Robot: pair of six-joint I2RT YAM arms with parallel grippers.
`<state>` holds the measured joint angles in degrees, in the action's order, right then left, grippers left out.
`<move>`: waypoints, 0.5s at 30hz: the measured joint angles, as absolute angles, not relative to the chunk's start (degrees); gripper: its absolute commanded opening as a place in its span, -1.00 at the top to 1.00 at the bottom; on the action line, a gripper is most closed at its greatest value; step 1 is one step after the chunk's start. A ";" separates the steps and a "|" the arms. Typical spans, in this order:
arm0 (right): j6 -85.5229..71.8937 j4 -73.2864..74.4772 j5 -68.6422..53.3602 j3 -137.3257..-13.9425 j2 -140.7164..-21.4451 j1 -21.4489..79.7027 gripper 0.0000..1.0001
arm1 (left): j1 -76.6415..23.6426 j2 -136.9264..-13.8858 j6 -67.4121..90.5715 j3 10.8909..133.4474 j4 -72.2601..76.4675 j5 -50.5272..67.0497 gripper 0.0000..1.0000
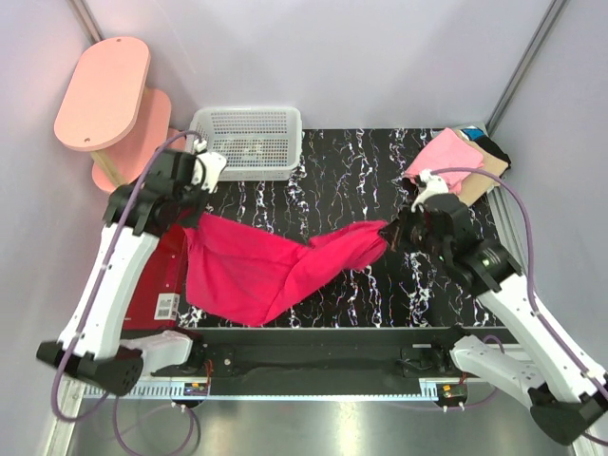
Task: Fold and stack the t-shirts
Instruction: Flatten out the tshirt
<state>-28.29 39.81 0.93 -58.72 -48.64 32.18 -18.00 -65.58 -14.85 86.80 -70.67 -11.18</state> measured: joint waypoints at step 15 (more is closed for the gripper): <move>-34.11 40.16 -4.82 -49.32 -43.81 32.10 0.05 | -18.02 -68.29 -14.76 84.18 -67.66 -7.31 1.00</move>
<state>-34.11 40.16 -4.82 -49.32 -43.81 32.10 -18.02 -68.29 -14.76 84.18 -67.66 -7.31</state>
